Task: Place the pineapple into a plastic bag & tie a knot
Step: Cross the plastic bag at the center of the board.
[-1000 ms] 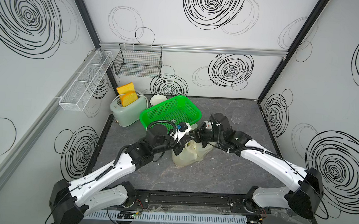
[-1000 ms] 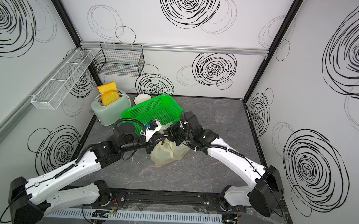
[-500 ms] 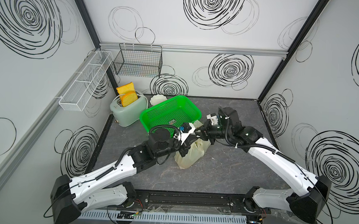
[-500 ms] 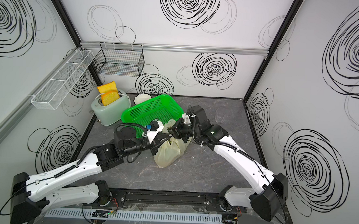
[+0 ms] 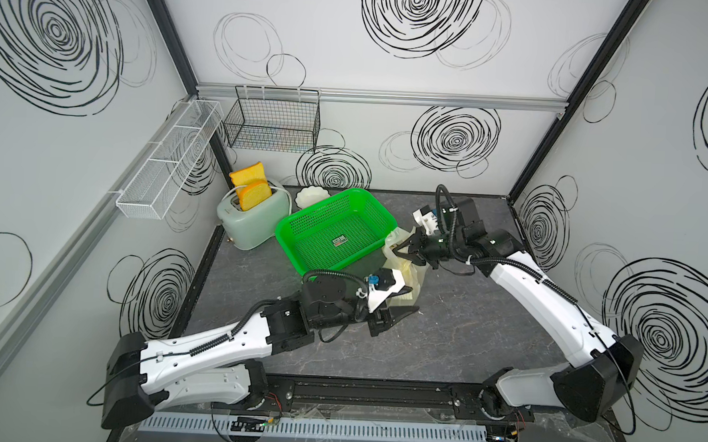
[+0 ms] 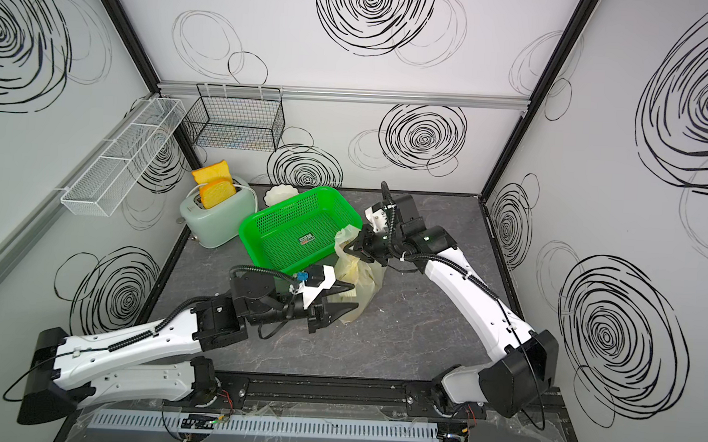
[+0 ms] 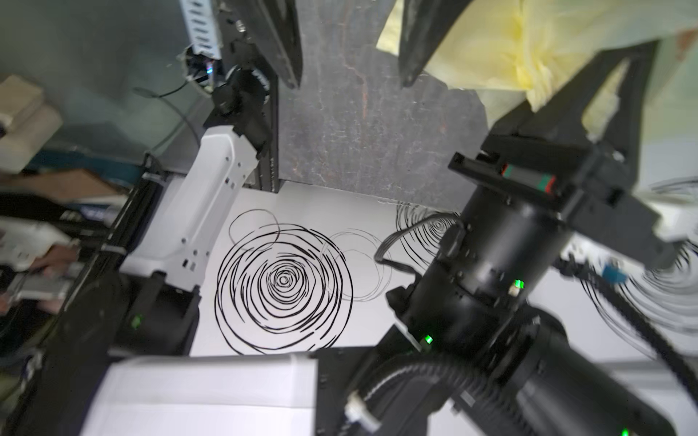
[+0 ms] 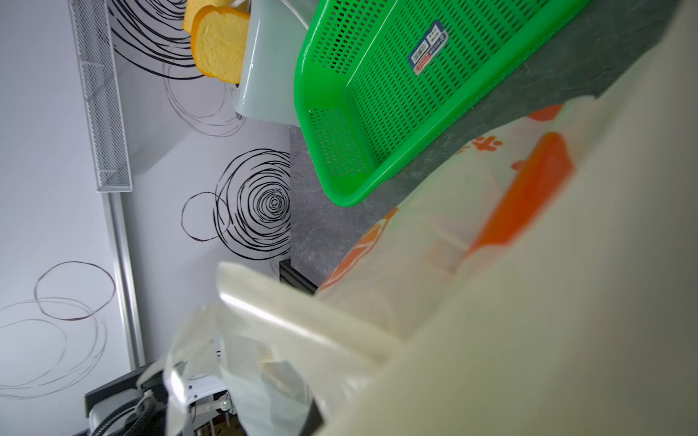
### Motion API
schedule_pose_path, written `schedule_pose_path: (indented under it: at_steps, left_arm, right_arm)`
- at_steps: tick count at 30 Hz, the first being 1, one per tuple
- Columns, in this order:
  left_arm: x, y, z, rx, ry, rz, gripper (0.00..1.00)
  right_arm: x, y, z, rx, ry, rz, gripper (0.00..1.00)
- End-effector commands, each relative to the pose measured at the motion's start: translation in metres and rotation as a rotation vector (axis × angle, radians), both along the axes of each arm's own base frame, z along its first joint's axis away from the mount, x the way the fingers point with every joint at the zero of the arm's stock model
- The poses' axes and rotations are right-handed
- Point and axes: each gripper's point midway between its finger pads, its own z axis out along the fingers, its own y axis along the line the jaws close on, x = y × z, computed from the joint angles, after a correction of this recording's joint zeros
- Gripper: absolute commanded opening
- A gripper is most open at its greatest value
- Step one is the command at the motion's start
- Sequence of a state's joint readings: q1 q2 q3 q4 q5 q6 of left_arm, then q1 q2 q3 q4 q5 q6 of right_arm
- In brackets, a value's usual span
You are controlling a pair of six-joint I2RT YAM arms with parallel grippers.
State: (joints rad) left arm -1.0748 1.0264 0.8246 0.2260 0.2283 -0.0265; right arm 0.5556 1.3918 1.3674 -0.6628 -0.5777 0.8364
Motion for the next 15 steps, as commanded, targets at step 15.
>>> schedule_pose_path:
  at_steps: [15]
  left_arm:
    - [0.075, 0.059, 0.019, 0.137, 0.024, 0.097, 0.65]
  right_arm:
    - [-0.016, 0.013, 0.034, -0.022, -0.26, 0.265, 0.0]
